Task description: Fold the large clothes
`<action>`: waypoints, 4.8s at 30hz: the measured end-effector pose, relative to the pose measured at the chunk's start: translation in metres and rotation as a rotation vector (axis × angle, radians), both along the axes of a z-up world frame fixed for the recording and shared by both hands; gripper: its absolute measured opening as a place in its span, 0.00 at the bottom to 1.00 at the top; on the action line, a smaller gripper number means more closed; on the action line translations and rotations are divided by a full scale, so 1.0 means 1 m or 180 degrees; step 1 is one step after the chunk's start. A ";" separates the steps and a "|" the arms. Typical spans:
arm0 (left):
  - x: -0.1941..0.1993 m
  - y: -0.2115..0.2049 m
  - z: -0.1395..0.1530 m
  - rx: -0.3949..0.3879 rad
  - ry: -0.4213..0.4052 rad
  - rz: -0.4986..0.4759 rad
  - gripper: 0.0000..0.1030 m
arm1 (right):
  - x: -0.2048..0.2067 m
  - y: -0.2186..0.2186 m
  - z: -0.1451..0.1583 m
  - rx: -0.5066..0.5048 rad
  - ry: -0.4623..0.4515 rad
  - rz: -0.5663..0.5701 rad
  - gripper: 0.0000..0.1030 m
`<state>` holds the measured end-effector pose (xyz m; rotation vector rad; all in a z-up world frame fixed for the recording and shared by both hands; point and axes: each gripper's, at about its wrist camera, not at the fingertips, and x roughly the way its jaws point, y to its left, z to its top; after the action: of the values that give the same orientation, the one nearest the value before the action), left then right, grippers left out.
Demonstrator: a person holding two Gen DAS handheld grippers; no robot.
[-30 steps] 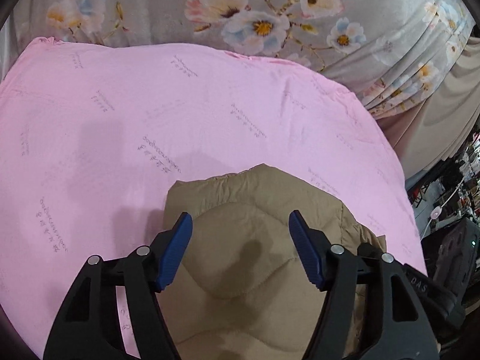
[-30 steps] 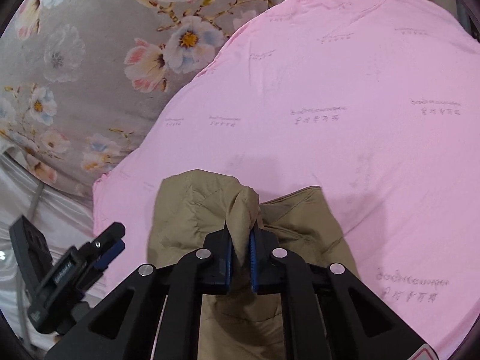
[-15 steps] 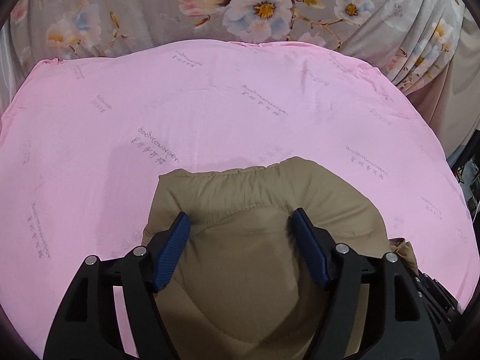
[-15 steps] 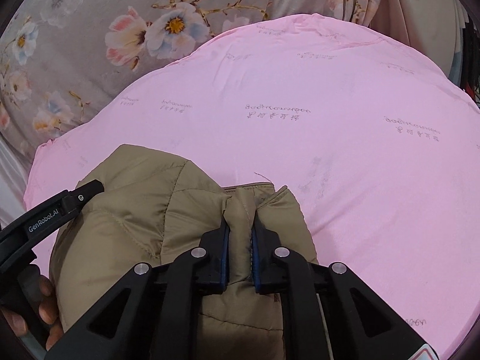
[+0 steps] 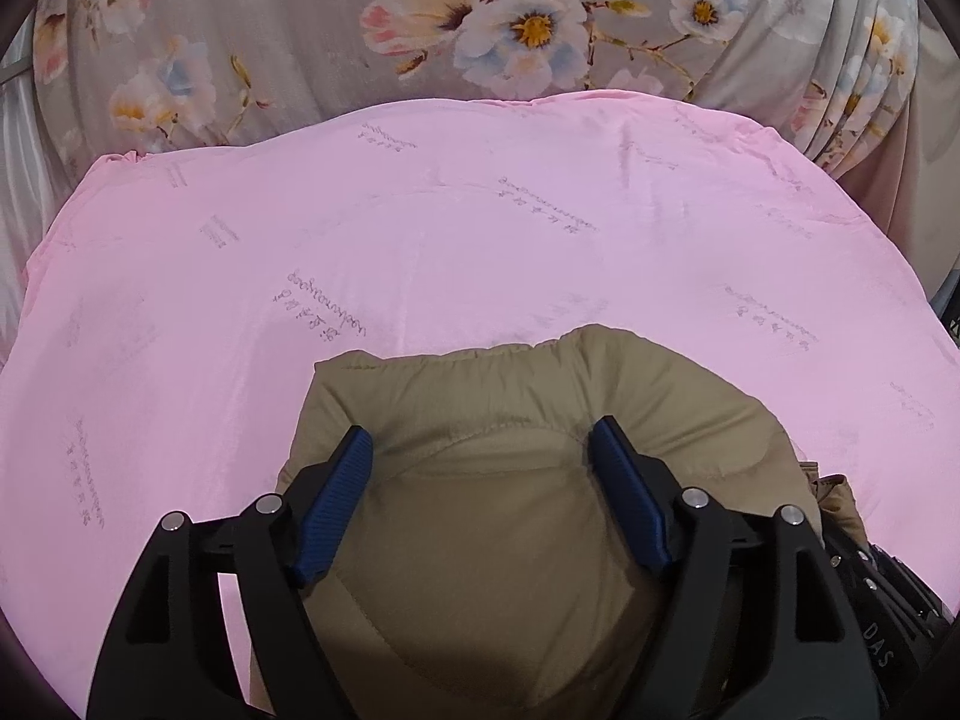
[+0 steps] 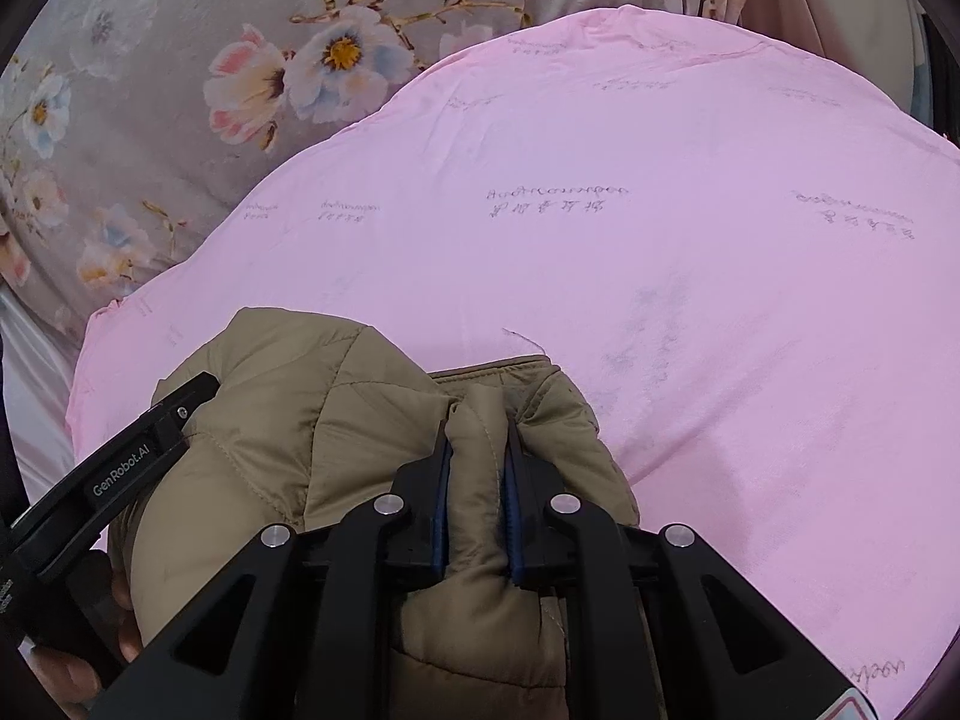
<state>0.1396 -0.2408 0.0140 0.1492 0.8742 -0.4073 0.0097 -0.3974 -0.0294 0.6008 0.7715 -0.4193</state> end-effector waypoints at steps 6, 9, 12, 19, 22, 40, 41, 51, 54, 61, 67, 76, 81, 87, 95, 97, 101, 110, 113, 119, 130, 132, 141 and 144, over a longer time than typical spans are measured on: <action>0.000 -0.003 -0.004 0.0029 -0.0041 0.0010 0.71 | 0.002 0.000 -0.003 0.0001 -0.0027 -0.0005 0.11; 0.001 -0.004 -0.005 0.0041 -0.0058 0.0014 0.71 | 0.002 -0.001 -0.004 0.0005 -0.0040 -0.0005 0.11; 0.001 -0.005 -0.006 0.0052 -0.0077 0.0029 0.71 | 0.004 -0.002 -0.005 0.0013 -0.0055 -0.0004 0.11; 0.001 -0.002 -0.003 -0.0005 -0.0072 0.0041 0.71 | -0.001 -0.010 -0.005 0.0194 -0.0208 0.0037 0.14; 0.000 0.011 0.007 -0.0100 0.0000 0.0021 0.71 | -0.015 -0.008 0.014 0.0124 -0.0258 -0.0027 0.21; -0.045 0.027 0.022 0.0114 -0.0090 -0.0180 0.19 | -0.021 0.036 0.021 -0.0167 -0.0237 0.0319 0.00; -0.044 0.026 0.020 0.0126 -0.0113 -0.0166 0.19 | -0.022 0.037 0.019 -0.0190 -0.0240 0.0321 0.00; -0.046 0.023 0.007 0.0143 -0.0284 -0.0095 0.18 | -0.025 0.040 0.010 -0.0228 -0.0333 0.0284 0.00; -0.048 0.023 0.004 0.0141 -0.0341 -0.0096 0.18 | -0.025 0.040 0.008 -0.0225 -0.0344 0.0280 0.00; -0.052 0.021 0.000 0.0154 -0.0431 -0.0065 0.17 | -0.024 0.038 0.007 -0.0208 -0.0358 0.0283 0.00; -0.051 0.020 -0.002 0.0154 -0.0456 -0.0040 0.17 | -0.022 0.031 0.004 -0.0100 -0.0406 0.0305 0.00; -0.052 0.097 0.034 -0.0421 -0.0060 -0.0163 0.79 | -0.094 0.003 0.044 0.0534 -0.0498 0.0270 0.68; -0.058 0.148 0.019 -0.0603 0.0575 -0.0325 0.83 | -0.138 -0.007 0.016 0.1196 -0.0152 0.0396 0.68; -0.073 0.174 -0.020 -0.1270 0.1427 -0.0445 0.83 | -0.155 0.015 -0.022 0.1994 -0.0166 0.0734 0.68; -0.081 0.155 -0.038 -0.1418 0.1568 -0.0557 0.96 | -0.129 0.044 -0.022 0.1959 -0.0442 0.0971 0.80; -0.077 0.153 -0.044 -0.1525 0.1658 -0.0557 0.96 | -0.119 0.047 -0.022 0.1975 -0.0499 0.0991 0.81; -0.074 0.146 -0.042 -0.1554 0.1638 -0.0556 0.96 | -0.102 0.048 -0.023 0.2029 -0.0634 0.1026 0.80; -0.082 0.145 0.020 -0.1455 0.0954 -0.0755 0.52 | -0.087 0.064 0.043 0.1318 -0.1044 0.1248 0.26; -0.083 0.147 0.049 -0.1500 0.0714 -0.0824 0.48 | -0.085 0.069 0.076 0.1021 -0.1185 0.1302 0.23; -0.085 0.161 0.114 -0.1657 0.0170 -0.0944 0.47 | -0.084 0.078 0.141 0.0493 -0.1565 0.1439 0.22; -0.076 0.184 0.240 -0.1871 -0.0928 -0.1117 0.47 | -0.072 0.093 0.264 -0.0341 -0.2368 0.1707 0.22; -0.073 0.188 0.258 -0.1877 -0.1104 -0.1124 0.47 | -0.066 0.094 0.283 -0.0454 -0.2489 0.1753 0.22; -0.035 0.205 0.320 -0.1822 -0.1709 -0.1076 0.47 | -0.014 0.113 0.349 -0.0840 -0.2810 0.1912 0.22; -0.012 0.210 0.327 -0.1839 -0.1809 -0.1060 0.47 | 0.012 0.118 0.360 -0.0899 -0.2867 0.1969 0.22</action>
<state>0.1272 -0.0310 0.3410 -0.1254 0.1466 -0.8625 0.0217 -0.2794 0.3304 0.2098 0.0005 0.3153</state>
